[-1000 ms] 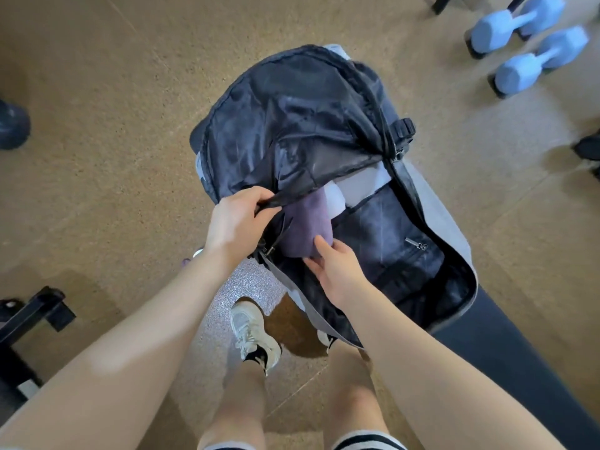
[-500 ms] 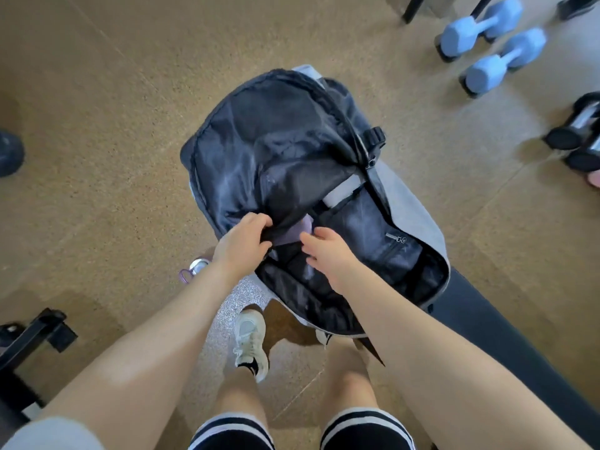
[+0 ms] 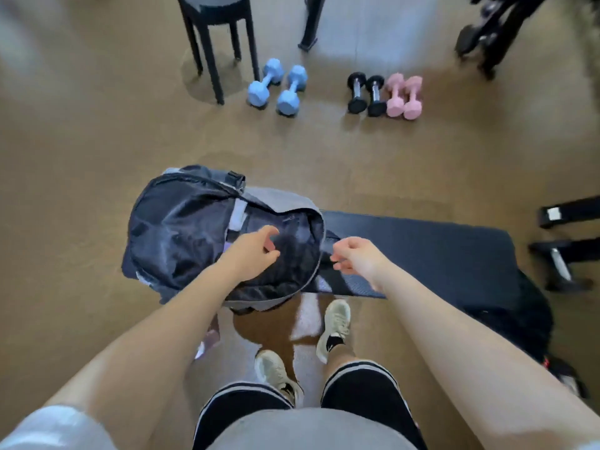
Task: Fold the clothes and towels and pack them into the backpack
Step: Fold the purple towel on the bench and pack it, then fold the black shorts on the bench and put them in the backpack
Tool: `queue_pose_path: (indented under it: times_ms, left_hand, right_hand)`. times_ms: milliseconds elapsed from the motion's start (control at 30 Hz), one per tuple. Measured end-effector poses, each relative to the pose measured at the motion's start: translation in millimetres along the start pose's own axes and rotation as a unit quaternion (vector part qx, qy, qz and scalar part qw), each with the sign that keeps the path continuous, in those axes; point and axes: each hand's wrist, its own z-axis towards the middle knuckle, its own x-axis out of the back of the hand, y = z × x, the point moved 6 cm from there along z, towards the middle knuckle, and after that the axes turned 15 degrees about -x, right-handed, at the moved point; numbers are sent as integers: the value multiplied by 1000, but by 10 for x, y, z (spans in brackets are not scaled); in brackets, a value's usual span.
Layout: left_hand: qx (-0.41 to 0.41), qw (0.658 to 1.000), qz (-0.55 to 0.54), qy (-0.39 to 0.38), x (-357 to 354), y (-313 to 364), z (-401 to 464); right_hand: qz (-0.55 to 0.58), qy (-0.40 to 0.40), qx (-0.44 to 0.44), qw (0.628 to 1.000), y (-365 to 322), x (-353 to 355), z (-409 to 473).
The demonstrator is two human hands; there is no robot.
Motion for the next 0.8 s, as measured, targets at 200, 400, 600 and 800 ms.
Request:
queue_pose_path:
  times_ms: [200, 400, 600, 800]
  left_hand:
    - [-158, 983, 73, -64, -335, 1631, 489]
    - [-268, 952, 86, -118, -1279, 3189, 845]
    - [-349, 913, 125, -169, -2470, 4660, 1010]
    - [-393, 884, 149, -205, -3458, 5719, 1287]
  right_hand:
    - [155, 104, -2, 982, 938, 1308, -717]
    - [266, 187, -16, 946, 2187, 2479, -1132]
    - [308, 215, -50, 926, 3453, 3612, -1393]
    - [342, 270, -84, 896, 4396, 4658, -1492]
